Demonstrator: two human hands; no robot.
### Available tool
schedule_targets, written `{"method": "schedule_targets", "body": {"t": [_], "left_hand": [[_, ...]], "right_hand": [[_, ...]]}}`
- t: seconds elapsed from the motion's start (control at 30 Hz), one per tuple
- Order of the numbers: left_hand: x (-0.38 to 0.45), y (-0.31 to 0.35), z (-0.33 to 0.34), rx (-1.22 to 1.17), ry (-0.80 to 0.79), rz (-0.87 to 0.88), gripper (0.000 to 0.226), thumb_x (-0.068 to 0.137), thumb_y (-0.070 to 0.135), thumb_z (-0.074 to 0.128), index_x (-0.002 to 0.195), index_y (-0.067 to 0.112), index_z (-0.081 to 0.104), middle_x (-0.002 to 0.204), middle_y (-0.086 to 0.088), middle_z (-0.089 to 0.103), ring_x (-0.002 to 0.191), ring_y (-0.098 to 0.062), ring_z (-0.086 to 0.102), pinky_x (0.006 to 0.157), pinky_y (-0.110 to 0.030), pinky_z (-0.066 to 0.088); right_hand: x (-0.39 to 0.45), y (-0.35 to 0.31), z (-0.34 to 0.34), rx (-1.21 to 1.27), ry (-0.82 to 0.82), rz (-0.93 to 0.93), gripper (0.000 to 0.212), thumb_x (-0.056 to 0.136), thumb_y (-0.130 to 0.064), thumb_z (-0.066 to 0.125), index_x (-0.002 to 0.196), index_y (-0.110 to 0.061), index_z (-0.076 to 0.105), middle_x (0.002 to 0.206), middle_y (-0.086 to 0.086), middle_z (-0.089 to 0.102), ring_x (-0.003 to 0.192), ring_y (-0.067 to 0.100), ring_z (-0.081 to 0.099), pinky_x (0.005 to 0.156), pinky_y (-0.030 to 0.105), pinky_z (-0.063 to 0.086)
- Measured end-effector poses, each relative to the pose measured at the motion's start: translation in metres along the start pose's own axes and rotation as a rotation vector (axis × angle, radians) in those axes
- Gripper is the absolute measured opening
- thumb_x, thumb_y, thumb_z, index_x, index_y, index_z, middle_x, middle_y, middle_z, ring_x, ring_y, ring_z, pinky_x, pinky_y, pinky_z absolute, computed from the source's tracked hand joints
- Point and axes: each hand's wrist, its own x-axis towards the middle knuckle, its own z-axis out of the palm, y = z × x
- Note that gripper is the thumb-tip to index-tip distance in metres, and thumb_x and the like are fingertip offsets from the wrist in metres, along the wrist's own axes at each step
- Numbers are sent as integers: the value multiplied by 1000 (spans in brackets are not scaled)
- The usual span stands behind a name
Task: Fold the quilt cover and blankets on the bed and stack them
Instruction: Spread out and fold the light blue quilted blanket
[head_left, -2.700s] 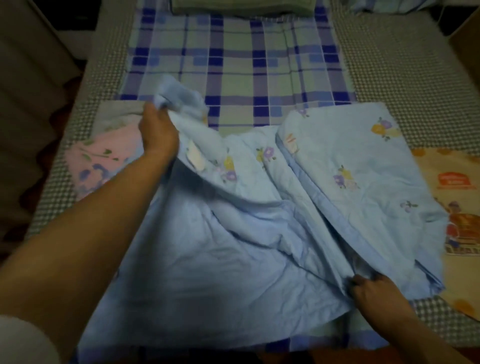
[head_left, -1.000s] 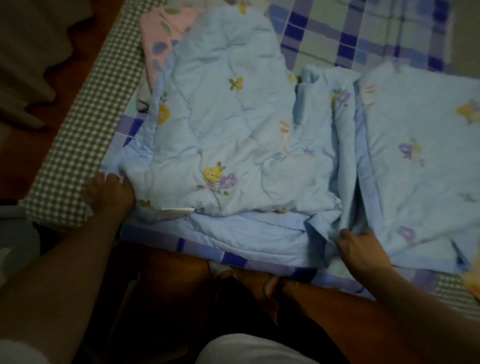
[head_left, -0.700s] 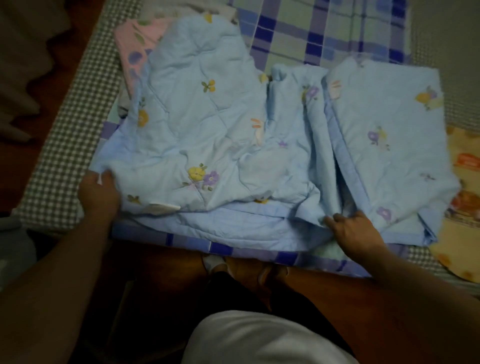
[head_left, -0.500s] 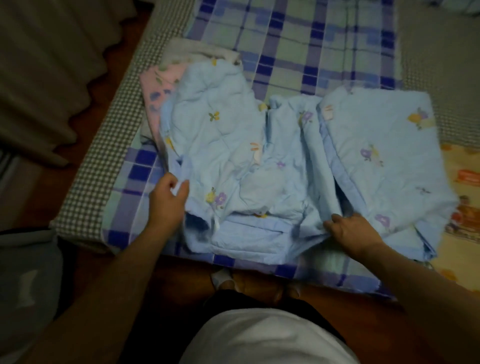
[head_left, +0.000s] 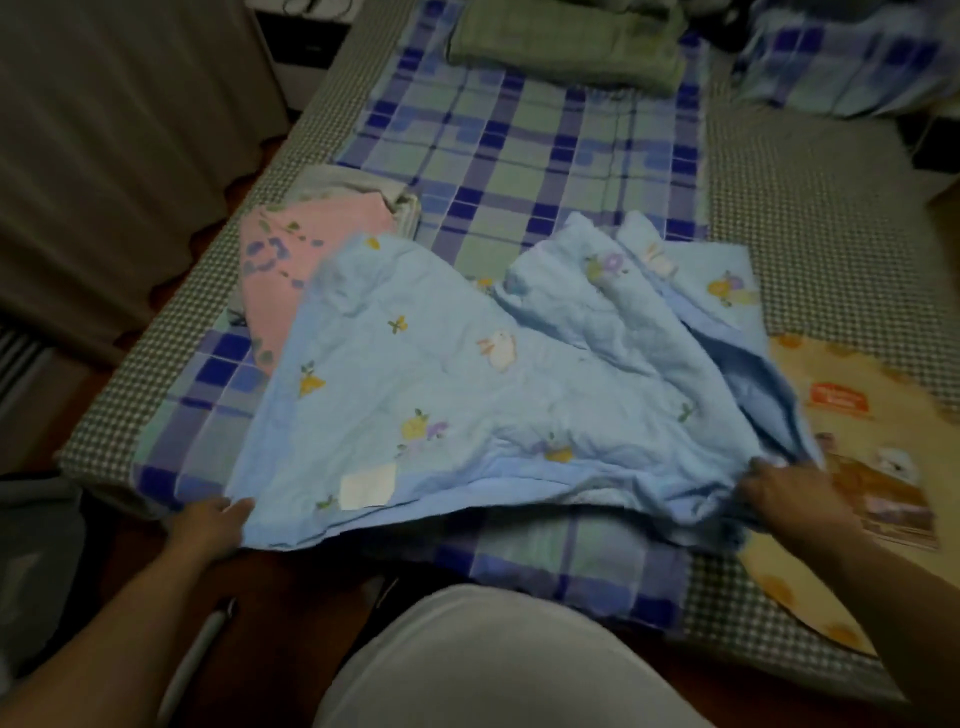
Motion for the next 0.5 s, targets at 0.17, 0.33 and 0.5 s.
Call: {"method": "schedule_targets", "body": {"t": [0.17, 0.33, 0.5], "left_hand": [[-43, 5, 43, -310, 30, 2, 64, 93, 56, 54, 121, -1, 65, 127, -23, 62, 111, -36, 61, 102, -49, 47], [-55, 27, 27, -292, 165, -169, 57, 103, 45, 38, 133, 0, 56, 134, -26, 56, 124, -42, 54, 102, -45, 44], [-26, 17, -7, -339, 316, -298, 72, 98, 49, 48, 143, -7, 41, 145, -28, 45, 130, -42, 48, 106, -45, 41]], "right_hand": [[-5, -49, -4, -40, 298, -476, 23, 79, -27, 45, 80, -21, 68, 79, 2, 63, 46, 29, 55, 49, 34, 41], [-2, 2, 11, -139, 38, -240, 21, 60, -22, 84, 61, -30, 64, 63, -2, 65, 46, 21, 61, 55, 33, 51], [-3, 10, -10, -243, -147, 5, 10, 88, -30, 64, 82, -30, 72, 90, -8, 71, 85, 13, 69, 65, 27, 42]]}}
